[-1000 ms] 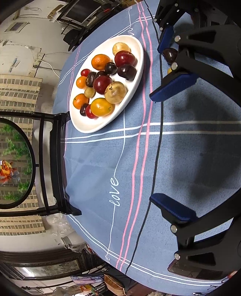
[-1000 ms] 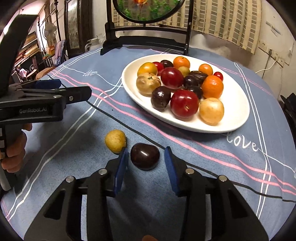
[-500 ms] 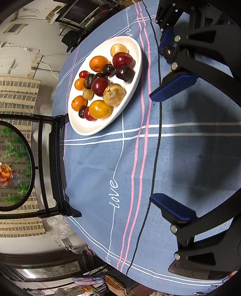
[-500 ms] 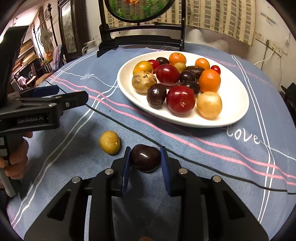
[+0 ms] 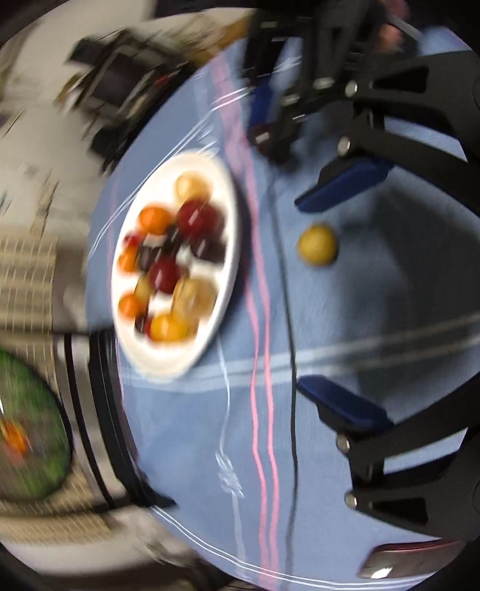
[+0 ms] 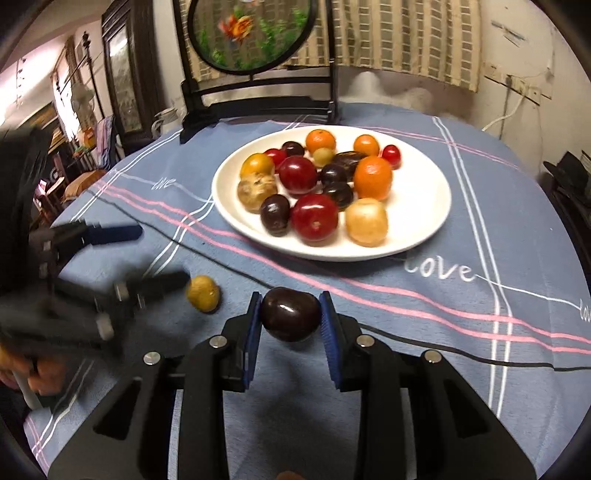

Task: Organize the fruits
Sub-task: 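Grasp the last dark plum with the right gripper while the left grasps the last yellow fruit, then lower both fruits onto the white plate and open both grippers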

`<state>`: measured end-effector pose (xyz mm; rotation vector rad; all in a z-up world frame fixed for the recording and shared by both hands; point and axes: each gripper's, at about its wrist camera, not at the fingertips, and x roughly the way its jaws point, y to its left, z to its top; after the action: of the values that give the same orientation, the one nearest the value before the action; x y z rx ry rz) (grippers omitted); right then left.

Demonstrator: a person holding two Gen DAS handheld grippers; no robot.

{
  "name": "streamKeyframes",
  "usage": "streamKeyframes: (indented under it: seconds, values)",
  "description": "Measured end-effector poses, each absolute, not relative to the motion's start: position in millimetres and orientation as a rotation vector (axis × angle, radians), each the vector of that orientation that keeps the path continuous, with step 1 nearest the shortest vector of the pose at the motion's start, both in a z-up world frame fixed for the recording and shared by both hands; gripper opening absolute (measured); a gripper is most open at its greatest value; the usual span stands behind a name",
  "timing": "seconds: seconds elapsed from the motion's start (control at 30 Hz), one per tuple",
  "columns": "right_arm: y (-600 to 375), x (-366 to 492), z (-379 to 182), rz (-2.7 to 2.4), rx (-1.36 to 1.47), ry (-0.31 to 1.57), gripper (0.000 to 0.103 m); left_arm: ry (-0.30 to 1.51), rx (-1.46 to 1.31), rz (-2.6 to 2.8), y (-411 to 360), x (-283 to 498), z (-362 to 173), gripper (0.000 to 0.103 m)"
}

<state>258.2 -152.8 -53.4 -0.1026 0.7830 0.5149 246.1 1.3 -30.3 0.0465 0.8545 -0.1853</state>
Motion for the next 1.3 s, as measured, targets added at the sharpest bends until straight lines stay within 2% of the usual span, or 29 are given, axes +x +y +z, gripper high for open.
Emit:
streamKeyframes:
  seconds: [0.07,0.2,0.3,0.37,0.4,0.77,0.97,1.13,1.3]
  values:
    - [-155,260,-53,0.507,-0.095,0.787,0.031,0.865,0.093,-0.224,-13,243,-36,0.073]
    - [-156,258,-53,0.511,-0.084,0.786,0.031,0.869,0.134,-0.255,-26,241,-43,0.064]
    - [-155,258,-52,0.514,-0.086,0.783,0.031,0.881,0.128,-0.267,-28,243,-46,0.049]
    - [-155,257,-51,0.516,-0.086,0.781,0.031,0.897,0.123,-0.27,-28,247,-50,0.032]
    - [-155,257,-51,0.516,-0.086,0.78,0.031,0.903,0.122,-0.271,-27,246,-51,0.03]
    - [-155,254,-46,0.522,-0.08,0.765,0.031,0.893,0.103,-0.271,-28,247,-50,0.028]
    - [-163,264,-32,0.534,-0.029,0.735,0.031,0.817,0.069,-0.283,-19,248,-14,0.028]
    - [-169,294,-17,0.486,-0.019,0.685,0.031,0.768,0.044,-0.235,-10,286,13,0.028]
    - [-163,343,-14,0.475,-0.018,0.668,0.031,0.764,0.05,-0.198,-14,343,14,0.028]
